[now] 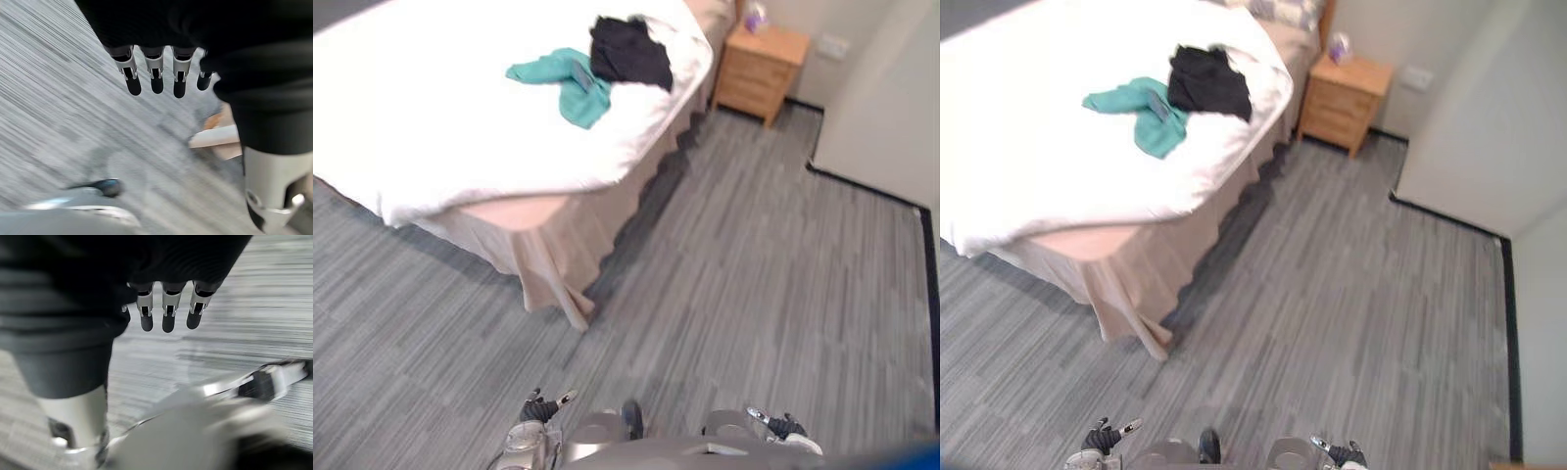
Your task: Tidy the bed and pick cloth on bed and put in laundry
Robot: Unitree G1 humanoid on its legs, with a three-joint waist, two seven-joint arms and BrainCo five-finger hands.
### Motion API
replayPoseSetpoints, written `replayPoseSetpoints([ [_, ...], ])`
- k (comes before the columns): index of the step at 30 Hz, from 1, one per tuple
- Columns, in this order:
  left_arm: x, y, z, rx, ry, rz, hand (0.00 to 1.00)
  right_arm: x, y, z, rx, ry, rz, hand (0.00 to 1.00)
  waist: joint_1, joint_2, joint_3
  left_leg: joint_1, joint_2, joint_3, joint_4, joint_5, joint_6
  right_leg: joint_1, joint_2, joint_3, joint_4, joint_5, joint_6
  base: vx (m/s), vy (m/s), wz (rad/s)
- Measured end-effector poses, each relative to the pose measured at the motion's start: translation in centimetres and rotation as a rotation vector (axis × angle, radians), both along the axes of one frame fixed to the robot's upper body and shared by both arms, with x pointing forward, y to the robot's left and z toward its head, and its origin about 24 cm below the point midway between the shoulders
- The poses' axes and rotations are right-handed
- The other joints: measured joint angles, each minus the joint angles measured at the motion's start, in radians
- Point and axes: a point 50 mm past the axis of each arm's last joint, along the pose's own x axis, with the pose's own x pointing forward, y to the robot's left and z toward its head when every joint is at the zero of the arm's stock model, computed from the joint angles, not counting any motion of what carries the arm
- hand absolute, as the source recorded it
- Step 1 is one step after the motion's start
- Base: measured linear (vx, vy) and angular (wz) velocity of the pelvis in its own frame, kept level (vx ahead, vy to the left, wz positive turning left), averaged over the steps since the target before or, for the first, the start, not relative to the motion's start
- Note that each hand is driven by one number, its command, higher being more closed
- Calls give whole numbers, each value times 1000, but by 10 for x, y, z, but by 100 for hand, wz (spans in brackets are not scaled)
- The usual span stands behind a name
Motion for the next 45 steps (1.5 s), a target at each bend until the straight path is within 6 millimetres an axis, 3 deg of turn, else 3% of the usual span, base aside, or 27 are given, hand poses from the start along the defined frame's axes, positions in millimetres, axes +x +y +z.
replayPoseSetpoints([
  [1,4,-10,-1,-25,-8,-9,0,0,-1,0,-3,2,-3,0,-13,13,7,24,12,-64,-6,-2,-3,-32,19,-1,-125,-50,-5,117,-54,161],
  [2,5,-16,-2,-40,-9,-9,0,0,-1,0,-4,0,-4,0,-15,22,13,38,21,-92,-5,-10,-2,-42,32,6,-196,-57,-15,282,-117,147],
  [3,8,-26,-3,-68,-15,0,0,0,-4,1,-12,-3,-6,0,-13,40,23,58,42,-133,-4,-27,-8,-58,59,27,-308,-58,-20,291,-173,120],
  [5,11,-30,-2,-88,-33,40,0,-1,-6,1,-17,-2,-5,0,-8,46,21,81,79,-228,18,-100,-35,-71,106,134,-639,-12,-14,120,-252,123],
  [6,10,-29,-2,-89,-33,52,0,-1,-5,1,-16,-1,-2,0,-7,43,21,86,85,-247,28,-129,-36,-69,109,157,-710,10,-17,-34,-367,108],
  [7,10,-27,-2,-95,-38,91,0,-1,-4,1,-14,-1,11,0,5,36,16,89,99,-288,69,-195,-64,-70,108,188,-793,91,2,71,-373,81],
  [8,9,-28,-2,-103,-40,110,0,-3,-6,1,-15,4,13,0,9,37,9,90,117,-304,82,-217,-75,-69,122,179,-771,131,-6,255,-418,89],
  [9,5,-33,-4,-124,-35,141,0,-6,-13,1,-30,14,15,0,15,69,4,90,156,-311,85,-222,-97,-82,147,139,-718,78,-29,475,-401,91],
  [10,5,-36,-4,-143,-44,171,0,-5,-15,2,-38,13,18,0,16,90,-3,76,182,-257,131,-191,-140,-80,148,85,-654,22,-62,491,-354,94],
  [13,1,-35,-5,-156,-40,238,0,-7,-17,3,-55,17,45,0,18,97,-8,50,241,-244,259,-147,-195,26,155,-38,-649,-37,-129,411,-292,103],
  [15,2,-30,-4,-155,-54,275,0,-3,-15,4,-60,5,80,0,17,88,-10,-35,257,-237,437,-99,-232,103,161,-98,-697,-60,-144,277,-211,98],
  [16,8,-28,-2,-166,-76,310,0,1,-16,5,-63,-6,89,0,21,83,-9,-100,276,-194,569,-37,-252,154,164,-126,-743,-63,-149,209,-146,80],
  [17,6,-27,-3,-168,-76,322,0,1,-16,5,-62,-7,90,0,27,82,-8,-127,296,-149,619,-37,-256,185,165,-140,-765,-61,-153,163,-59,50],
  [19,4,-26,-3,-174,-78,339,0,-4,-16,4,-53,12,90,0,41,69,-16,-161,351,41,661,-93,-255,267,163,-149,-839,-51,-161,93,28,19],
  [21,-1,-25,-4,-174,-68,346,0,-5,-16,3,-44,22,94,0,45,68,-19,-160,343,145,540,-139,-245,324,142,-146,-881,-41,-148,-59,66,-5],
  [22,-2,-26,-4,-173,-62,338,0,-4,-16,3,-40,20,95,0,44,67,-20,-158,312,155,401,-131,-246,337,127,-143,-892,-35,-138,-183,75,-11],
  [23,-1,-27,-5,-175,-59,326,0,-5,-17,3,-38,24,94,0,42,73,-24,-159,297,159,307,-88,-237,339,128,-141,-899,-29,-128,-201,136,-12],
  [24,-6,-35,-8,-192,-32,314,0,-7,-22,3,-44,28,88,0,40,93,-39,-159,284,172,186,29,-213,341,148,-130,-919,-24,-106,-51,163,-6],
  [28,-20,-18,-10,-155,11,330,0,-15,-2,-3,13,57,67,0,37,31,-77,-45,214,199,-18,82,-204,362,106,-102,-969,-8,-78,88,135,-10],
  [31,-24,-15,-11,-156,22,342,0,-20,1,-4,27,64,41,0,30,18,-82,14,193,211,-89,110,-195,388,93,-97,-979,-4,-72,42,80,-6],
  [34,-28,-17,-13,-166,41,348,0,-21,1,-4,28,67,36,0,30,23,-84,35,180,212,-140,136,-192,388,90,-90,-995,-4,-63,-38,43,-3],
  [37,-24,-7,-12,-182,40,430,0,-22,-4,-4,16,82,48,0,24,42,-86,32,181,206,-146,144,-191,388,91,-90,-1001,-5,-48,-66,-5,5],
  [39,-31,-4,-13,-199,38,506,0,-24,-6,-4,15,89,44,0,21,54,-92,29,181,196,-146,147,-191,390,92,-98,-999,-7,-48,-40,-11,9],
  [45,-101,11,-18,-194,92,1093,0,-30,-10,-5,11,108,-7,0,35,63,-100,13,181,177,-147,147,-192,389,93,-119,-1003,-13,-48,1,-12,11],
])
